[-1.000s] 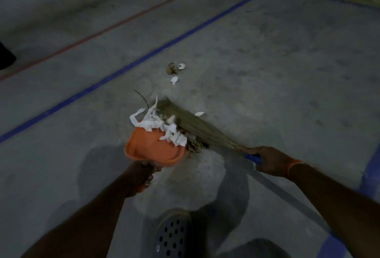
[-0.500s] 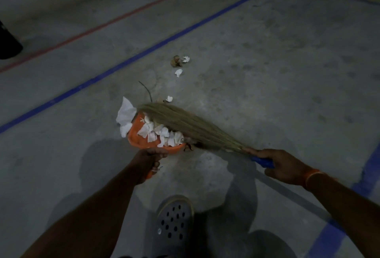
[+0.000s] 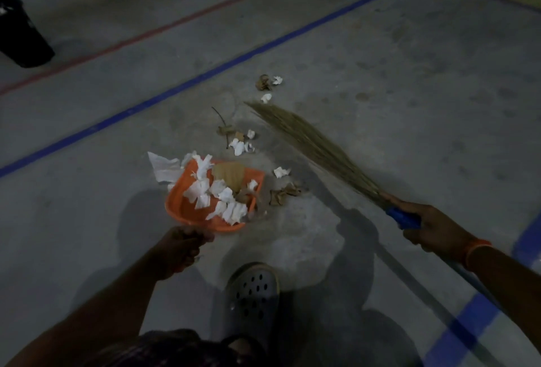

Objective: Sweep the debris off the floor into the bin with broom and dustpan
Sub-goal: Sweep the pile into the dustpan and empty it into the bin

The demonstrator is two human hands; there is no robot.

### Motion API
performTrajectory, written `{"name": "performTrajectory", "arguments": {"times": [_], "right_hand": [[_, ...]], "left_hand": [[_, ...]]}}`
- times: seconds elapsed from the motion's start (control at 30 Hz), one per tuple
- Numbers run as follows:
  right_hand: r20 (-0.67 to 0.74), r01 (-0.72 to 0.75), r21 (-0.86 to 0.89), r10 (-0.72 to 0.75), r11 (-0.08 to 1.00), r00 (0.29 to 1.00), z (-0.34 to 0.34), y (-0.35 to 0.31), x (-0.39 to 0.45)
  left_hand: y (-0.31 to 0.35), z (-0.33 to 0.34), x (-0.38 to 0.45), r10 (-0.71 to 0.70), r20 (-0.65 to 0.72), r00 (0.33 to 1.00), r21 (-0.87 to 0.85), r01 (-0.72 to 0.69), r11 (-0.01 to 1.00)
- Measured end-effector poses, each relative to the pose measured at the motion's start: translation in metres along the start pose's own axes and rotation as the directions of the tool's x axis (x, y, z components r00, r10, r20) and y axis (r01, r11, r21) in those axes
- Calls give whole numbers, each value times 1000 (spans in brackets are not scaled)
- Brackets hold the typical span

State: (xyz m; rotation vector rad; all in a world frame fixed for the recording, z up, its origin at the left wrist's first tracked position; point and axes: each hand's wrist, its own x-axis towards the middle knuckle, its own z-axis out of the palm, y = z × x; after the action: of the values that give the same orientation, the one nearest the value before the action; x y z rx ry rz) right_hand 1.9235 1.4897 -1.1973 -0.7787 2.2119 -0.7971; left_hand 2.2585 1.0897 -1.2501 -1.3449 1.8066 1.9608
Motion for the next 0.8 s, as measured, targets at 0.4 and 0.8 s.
{"name": "performTrajectory", "arguments": {"times": [0.4,0.8], "right_hand": [[92,-192,-84,200,978,976,34,26,-14],[115,-168,-103,180,980,977,56,41,-3]], "left_hand": [[-42,10,-18,-82,39,996,-14,82,997],[-72,-1,-20,-120,29,992,-52,121,991]]}}
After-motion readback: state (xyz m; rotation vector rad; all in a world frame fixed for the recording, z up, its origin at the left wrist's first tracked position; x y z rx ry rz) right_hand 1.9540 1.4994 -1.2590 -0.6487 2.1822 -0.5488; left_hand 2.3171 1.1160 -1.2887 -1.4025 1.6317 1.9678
